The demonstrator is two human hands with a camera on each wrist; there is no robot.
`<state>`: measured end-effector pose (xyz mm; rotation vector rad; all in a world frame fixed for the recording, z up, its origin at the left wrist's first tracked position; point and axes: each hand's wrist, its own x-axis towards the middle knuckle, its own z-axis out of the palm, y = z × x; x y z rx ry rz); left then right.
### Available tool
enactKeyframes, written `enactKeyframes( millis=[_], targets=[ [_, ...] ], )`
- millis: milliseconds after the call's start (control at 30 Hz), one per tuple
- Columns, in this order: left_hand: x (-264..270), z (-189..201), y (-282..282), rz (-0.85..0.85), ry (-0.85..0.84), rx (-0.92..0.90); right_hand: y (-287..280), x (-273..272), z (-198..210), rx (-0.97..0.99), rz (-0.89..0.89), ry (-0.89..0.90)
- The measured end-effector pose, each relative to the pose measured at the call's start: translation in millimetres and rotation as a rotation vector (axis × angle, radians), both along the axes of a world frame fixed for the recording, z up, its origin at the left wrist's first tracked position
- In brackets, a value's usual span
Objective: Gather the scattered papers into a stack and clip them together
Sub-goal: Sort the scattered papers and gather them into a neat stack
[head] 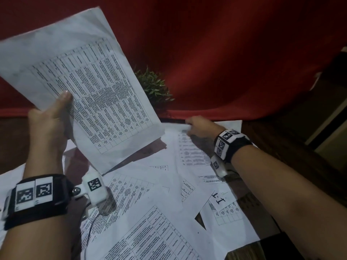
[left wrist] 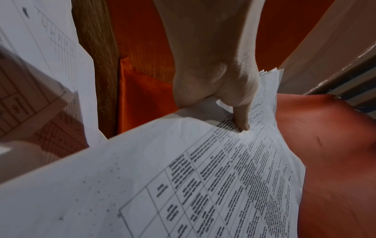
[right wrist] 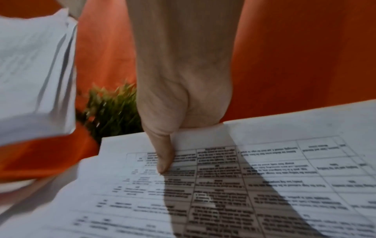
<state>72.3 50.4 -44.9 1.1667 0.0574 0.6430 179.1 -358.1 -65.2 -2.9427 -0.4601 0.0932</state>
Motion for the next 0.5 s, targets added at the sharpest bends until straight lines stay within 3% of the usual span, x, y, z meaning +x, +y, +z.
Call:
enactKeyframes(
  millis=[133,233,333,400,500],
  targets=[
    [15.4,-12.7,20.3,0.008,0.103,-0.022,-44.8,-8.1,49.3,0.333,-0.201,-0.162],
    [51.1,-46.2,59.4,0.069,0.132,-0.073,-77.8,-29.4,84.4,0.532,-0.244,-0.147],
    [18.7,-8.8,12.4,0.16,0.199,-0.02,-107.3,-57.7,112.6,0.712,-0.228,-0.131],
    [-1.0,8.9,-26.0,0.178,0.174,0.107,-120.4,-77.9,128.5,0.848,-0.197,-0.14],
    [0.7,19.5,-65.0,0.121,0.098,0.142,-125.1,-106.1,146.6,1.043,-0.181,-0.131]
  ],
)
